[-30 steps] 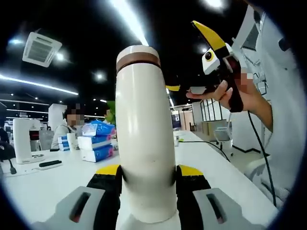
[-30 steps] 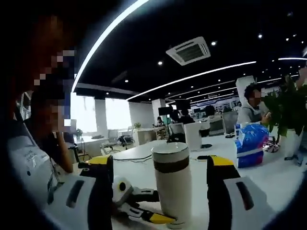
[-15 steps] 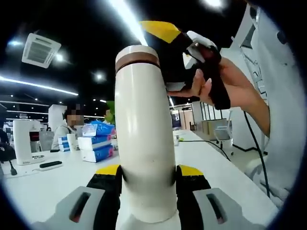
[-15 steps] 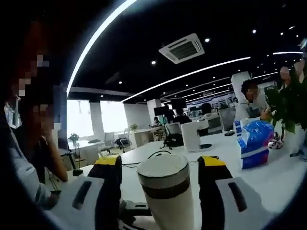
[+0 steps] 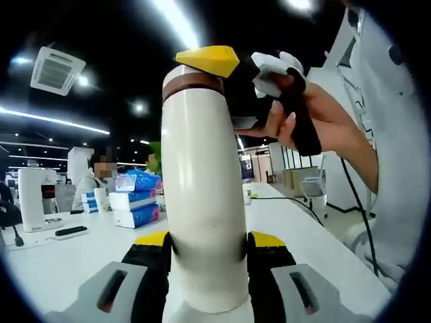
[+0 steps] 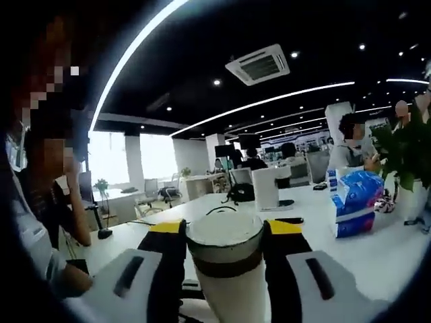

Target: Grasp the water cup twist off the cup lid place the cup lid on the table

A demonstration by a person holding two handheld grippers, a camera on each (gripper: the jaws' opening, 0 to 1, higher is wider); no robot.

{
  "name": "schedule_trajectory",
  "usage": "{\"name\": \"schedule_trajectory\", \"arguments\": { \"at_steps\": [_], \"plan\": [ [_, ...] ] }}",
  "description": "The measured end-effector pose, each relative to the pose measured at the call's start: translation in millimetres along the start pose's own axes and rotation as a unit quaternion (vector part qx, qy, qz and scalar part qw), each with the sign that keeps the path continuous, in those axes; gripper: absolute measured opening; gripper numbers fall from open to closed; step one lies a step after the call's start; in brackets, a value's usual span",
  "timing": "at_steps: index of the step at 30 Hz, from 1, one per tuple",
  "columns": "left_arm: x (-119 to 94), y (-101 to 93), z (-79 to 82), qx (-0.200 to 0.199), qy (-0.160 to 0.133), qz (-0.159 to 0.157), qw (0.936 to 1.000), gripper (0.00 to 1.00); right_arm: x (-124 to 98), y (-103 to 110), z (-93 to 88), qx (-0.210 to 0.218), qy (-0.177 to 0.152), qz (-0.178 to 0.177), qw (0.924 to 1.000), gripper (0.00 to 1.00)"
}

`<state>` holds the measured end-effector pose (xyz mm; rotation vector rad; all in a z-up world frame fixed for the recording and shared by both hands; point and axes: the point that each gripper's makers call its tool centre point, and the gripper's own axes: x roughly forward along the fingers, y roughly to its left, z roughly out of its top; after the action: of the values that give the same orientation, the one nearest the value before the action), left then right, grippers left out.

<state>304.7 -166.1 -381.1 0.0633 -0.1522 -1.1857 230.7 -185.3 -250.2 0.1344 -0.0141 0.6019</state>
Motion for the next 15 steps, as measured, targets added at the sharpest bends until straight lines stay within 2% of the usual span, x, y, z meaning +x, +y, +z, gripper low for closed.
{"name": "schedule_trajectory", "arguments": {
  "at_steps": [8,11,15],
  "plan": [
    [0,-0.4,-0.1,-0.002,-0.001,0.000,1.0000,0.46,1,7,-1.9,-0.026,0.012,0.062,0.9976,0.47],
    [1,-0.4,-0.1,-0.006,-0.001,0.000,1.0000,0.46,2,10,-3.3,-0.036,0.025,0.096,0.9944,0.47],
    [0,-1.4,-0.1,-0.009,-0.001,0.001,1.0000,0.46,3,11,-4.7,-0.028,0.032,0.131,0.9904,0.47]
  ]
}}
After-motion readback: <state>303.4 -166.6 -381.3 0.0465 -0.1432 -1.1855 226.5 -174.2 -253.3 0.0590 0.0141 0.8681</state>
